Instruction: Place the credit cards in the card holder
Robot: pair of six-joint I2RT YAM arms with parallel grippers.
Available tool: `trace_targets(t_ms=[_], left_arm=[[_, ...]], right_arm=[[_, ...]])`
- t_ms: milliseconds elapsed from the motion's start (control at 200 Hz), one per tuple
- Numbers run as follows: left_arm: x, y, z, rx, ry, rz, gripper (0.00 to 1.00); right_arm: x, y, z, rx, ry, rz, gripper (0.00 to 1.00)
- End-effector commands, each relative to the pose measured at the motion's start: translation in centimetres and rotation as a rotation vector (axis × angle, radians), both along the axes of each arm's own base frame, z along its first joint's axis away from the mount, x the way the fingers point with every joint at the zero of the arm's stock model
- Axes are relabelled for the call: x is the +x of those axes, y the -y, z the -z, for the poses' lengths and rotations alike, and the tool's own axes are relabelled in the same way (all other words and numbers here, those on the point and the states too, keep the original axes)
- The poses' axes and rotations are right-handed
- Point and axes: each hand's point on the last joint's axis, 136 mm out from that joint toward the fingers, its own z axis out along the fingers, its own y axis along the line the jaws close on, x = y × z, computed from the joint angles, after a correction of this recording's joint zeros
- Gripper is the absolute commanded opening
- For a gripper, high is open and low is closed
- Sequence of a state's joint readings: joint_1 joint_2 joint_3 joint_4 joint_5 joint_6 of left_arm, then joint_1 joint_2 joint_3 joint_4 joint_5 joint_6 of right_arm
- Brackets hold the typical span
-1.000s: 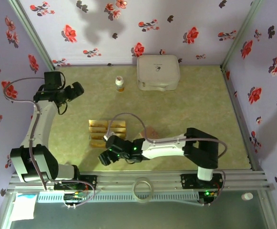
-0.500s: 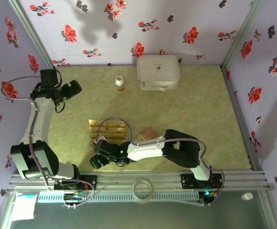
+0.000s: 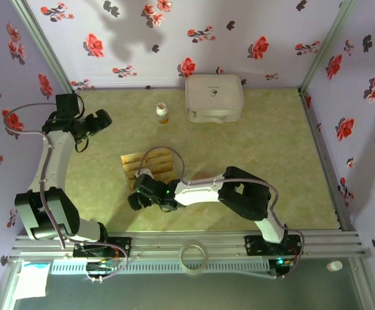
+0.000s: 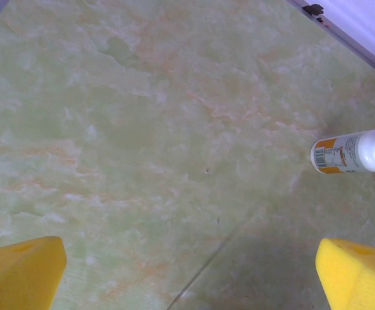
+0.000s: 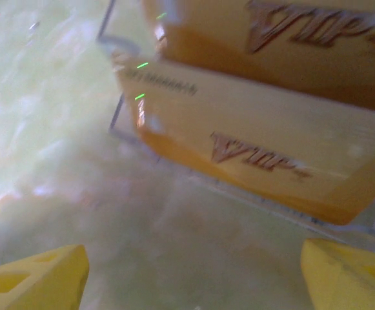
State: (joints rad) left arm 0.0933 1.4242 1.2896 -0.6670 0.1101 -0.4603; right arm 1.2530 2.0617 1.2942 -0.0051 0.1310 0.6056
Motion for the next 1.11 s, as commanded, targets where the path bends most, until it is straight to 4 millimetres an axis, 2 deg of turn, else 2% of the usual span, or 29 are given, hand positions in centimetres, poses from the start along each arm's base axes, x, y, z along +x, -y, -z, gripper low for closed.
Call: trace_targets(t_ms=[0,135,375,690,825,915,1100], left_arm=[[-0.6,-0.1,0.4,0.000,-0.011,0.019,1.00],[-1.8,-0.1,1.5,-0.005,-0.030,0.001,1.00],[-5.7,-1.2,5.9,-0.004,-0.116,-0.131,1.00],[-10.6,-0.9,11.2,-0.060,-0.221,-0.232,1.00],[-11.4,-0.3,12.9,-0.068,-0.252,-0.249,1.00],[-11.5,0.3,13.9,-0.078,-0.257,-0.253,1.00],[-10.7,1.8,15.5,-0.066,-0.284,-0.215,1.00]], right_arm=[[2.5,0.6,0.1,-0.015,0.046,0.063,0.86],[4.7,1.1,0.1,-0.007,0.046,0.101,0.86],[8.0,2.0,0.1,0.014,0.034,0.162,0.86],[9.5,2.4,-0.6,0.082,-0.023,0.183,0.86],[8.7,2.4,-2.0,0.122,-0.060,0.161,0.86],[8.2,2.8,-3.9,0.157,-0.073,0.154,0.86],[9.0,5.4,-7.2,0.174,-0.062,0.188,0.86]])
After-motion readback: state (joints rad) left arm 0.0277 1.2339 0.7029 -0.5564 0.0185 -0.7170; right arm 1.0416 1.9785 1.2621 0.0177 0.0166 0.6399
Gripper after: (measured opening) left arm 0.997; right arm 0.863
